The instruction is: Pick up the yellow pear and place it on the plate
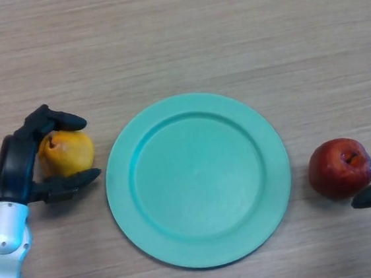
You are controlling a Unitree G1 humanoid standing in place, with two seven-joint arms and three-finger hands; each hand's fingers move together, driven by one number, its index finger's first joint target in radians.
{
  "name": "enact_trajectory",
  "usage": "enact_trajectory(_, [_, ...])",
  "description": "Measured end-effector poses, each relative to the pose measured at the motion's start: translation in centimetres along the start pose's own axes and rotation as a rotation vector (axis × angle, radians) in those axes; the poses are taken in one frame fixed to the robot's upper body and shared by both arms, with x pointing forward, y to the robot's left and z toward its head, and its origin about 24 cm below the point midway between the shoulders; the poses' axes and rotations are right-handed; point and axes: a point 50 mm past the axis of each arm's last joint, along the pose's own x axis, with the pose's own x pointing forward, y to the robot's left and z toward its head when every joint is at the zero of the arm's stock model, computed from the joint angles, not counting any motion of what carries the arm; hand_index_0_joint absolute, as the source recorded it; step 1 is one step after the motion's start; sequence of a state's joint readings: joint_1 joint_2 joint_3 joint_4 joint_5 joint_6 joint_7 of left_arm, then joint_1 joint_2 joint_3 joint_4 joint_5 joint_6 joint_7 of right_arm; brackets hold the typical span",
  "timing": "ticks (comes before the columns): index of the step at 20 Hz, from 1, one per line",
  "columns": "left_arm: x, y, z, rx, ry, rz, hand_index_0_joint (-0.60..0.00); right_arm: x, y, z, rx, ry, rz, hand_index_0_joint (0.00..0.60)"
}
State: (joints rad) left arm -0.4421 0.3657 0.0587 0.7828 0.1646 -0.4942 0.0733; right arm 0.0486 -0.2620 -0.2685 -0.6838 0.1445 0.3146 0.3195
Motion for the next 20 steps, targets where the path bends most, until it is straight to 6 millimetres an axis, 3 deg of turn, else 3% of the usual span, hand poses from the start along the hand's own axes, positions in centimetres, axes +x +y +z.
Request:
enact_trajectory(5, [-0.5, 0.3, 3.3, 0.000, -0.079, 0.016, -0.600, 0.1, 0.1, 0.2, 0.002, -0.001, 0.004, 0.000])
enact_trajectory(10, [-1.4, -3.0, 7.4, -0.081, -0.151, -0.165, -0.600, 0.2, 0.1, 0.2, 0.001, -0.001, 0.008, 0.000])
enact_trajectory(12, [-1.8, -4.8, 8.4, -0.199, -0.127, -0.270, -0.600, 0.1, 0.1, 0.2, 0.001, 0.000, 0.007, 0.000])
enact_trajectory(16, [-2.1, -7.2, 8.6, -0.221, -0.075, -0.390, -0.600, 0.1, 0.1, 0.2, 0.002, -0.001, 0.006, 0.000])
enact_trajectory(20, [-2.1, -7.7, 8.1, -0.260, -0.042, -0.410, -0.600, 0.1, -0.1, 0.2, 0.000, -0.001, -0.001, 0.000])
